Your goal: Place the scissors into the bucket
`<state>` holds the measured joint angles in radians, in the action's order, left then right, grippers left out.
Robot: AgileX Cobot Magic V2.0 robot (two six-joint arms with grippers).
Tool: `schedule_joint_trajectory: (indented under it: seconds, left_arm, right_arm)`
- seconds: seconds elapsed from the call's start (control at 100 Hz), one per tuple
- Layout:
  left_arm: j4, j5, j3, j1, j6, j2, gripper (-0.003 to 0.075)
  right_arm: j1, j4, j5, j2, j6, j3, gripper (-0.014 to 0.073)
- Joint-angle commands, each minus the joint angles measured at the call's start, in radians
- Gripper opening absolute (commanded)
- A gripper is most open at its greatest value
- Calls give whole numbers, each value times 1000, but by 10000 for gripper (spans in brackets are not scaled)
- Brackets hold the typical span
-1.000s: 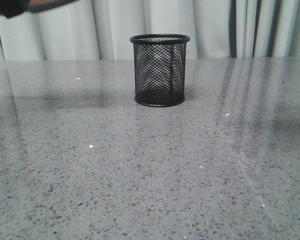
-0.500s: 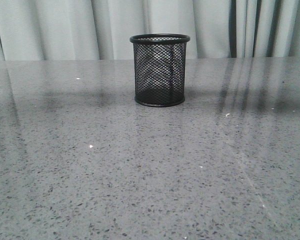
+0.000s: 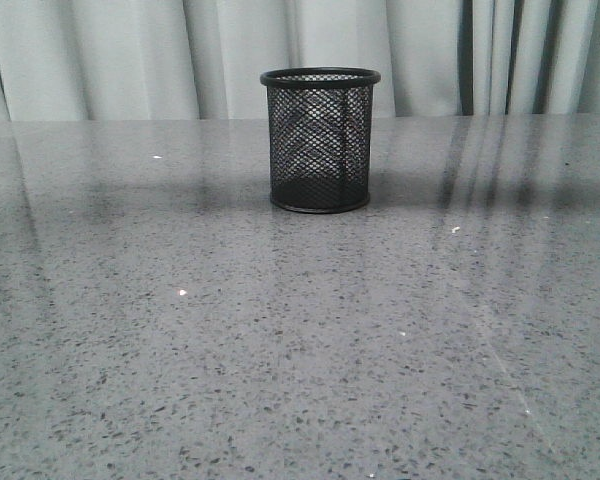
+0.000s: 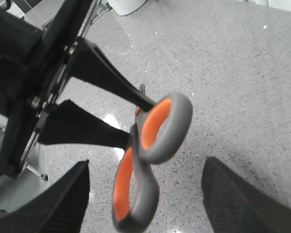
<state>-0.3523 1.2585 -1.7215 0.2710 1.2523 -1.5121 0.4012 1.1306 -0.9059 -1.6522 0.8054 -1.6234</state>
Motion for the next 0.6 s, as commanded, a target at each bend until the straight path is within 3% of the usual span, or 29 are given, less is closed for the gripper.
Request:
schedule_joint_trajectory:
  seconds: [0.0,0.13,0.34,0.4,0.49,0.59]
  left_arm:
    - [-44,14,-35,1,-4,42,190]
    - [-46,14,-35,1,-4,42,190]
    - [-62,14,-35,1,-4,42,193]
    - [-69,14,-35,1,-4,42,202]
    - [-71,14,-35,1,-4,42,251]
    - [-71,14,-35,1,-4,42,361]
  right_arm:
    - [2,82,26,19,13,-48,445]
    - [2,106,31,0,13,-48,407]
    - [2,109,31,-3,13,-48,52]
    - [2,109,31,-3,13,-48,-4]
    - [2,109,27,-3,13,-48,-39]
    - [2,109,25,-3,13,-48,-39]
